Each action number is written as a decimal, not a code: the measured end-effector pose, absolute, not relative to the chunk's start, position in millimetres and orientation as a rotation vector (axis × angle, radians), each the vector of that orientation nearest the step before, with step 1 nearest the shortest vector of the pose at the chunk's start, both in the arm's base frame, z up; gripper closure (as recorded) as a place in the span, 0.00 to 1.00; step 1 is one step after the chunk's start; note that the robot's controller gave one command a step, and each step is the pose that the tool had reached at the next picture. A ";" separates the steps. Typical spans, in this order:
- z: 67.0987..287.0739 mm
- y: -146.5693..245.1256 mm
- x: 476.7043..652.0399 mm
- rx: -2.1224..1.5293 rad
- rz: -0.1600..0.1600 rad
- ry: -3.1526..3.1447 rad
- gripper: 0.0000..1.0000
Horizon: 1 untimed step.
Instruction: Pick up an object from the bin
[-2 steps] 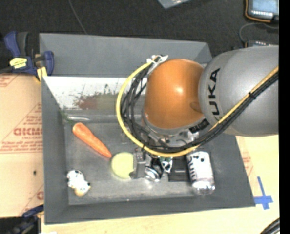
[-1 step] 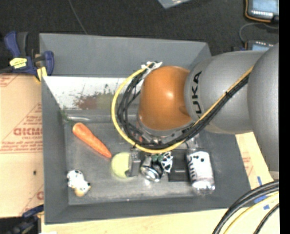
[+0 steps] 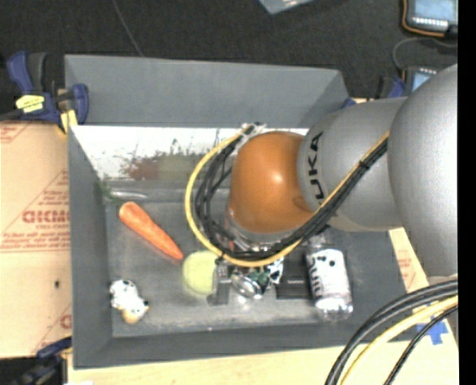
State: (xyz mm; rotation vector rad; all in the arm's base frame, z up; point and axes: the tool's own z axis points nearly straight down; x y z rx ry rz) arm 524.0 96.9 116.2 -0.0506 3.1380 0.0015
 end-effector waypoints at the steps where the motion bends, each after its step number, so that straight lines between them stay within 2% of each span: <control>1: 99.2 91.6 565.6 -0.295 0.001 3.119 0.00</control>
Offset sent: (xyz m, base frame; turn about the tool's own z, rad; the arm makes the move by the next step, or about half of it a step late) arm 0.0247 -0.0248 -0.0455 -0.0743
